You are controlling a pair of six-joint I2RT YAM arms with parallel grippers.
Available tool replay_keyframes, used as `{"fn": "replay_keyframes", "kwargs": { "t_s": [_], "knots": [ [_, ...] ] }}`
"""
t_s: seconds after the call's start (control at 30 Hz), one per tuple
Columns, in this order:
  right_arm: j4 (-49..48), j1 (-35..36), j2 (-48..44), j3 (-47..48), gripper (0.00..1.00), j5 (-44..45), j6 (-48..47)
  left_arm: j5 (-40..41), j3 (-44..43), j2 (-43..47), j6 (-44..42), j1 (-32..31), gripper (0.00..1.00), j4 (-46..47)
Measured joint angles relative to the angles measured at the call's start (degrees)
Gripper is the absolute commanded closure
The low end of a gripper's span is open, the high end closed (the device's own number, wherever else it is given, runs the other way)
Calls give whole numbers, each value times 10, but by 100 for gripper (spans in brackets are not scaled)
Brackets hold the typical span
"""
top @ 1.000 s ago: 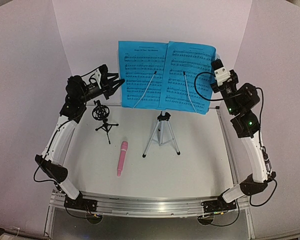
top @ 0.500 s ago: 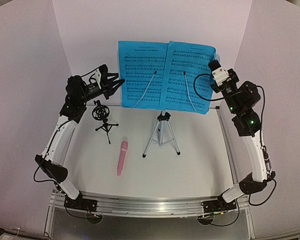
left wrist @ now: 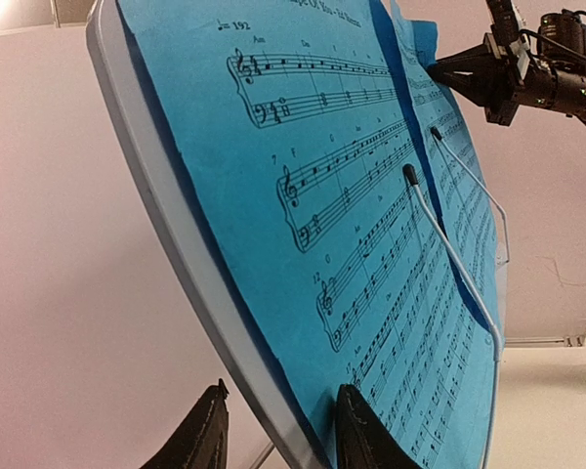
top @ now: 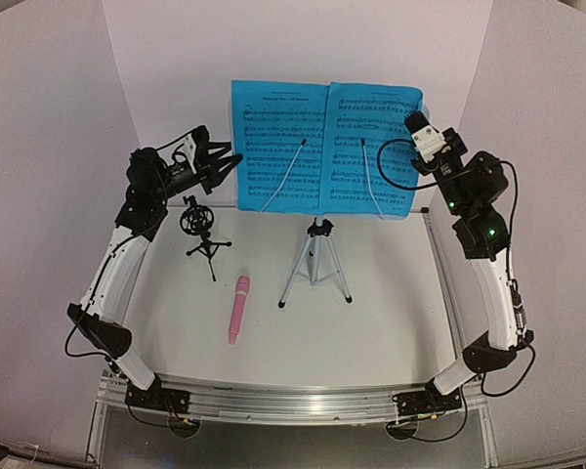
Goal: Set up the instrument practice props
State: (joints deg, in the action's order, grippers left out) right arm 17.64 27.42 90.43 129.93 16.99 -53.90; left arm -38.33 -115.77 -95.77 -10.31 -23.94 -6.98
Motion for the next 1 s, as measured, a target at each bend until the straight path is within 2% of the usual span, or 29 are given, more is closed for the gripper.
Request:
{"fn": "replay_keyframes", "kwargs": {
  "t_s": [0.2,0.6,0.83,1.0],
  "knots": [
    [0,-2,0,5,99,-5,-1,0,0,3,0,0,62,0],
    [4,-4,-2,-16,84,-14,-2,0,4,5,-2,0,61,0],
    [5,-4,-3,-9,64,-7,0,0,4,6,-4,0,58,0],
    [18,-4,-30,-27,50,-2,70,0,4,10,-4,0,56,-1]
  ]
}}
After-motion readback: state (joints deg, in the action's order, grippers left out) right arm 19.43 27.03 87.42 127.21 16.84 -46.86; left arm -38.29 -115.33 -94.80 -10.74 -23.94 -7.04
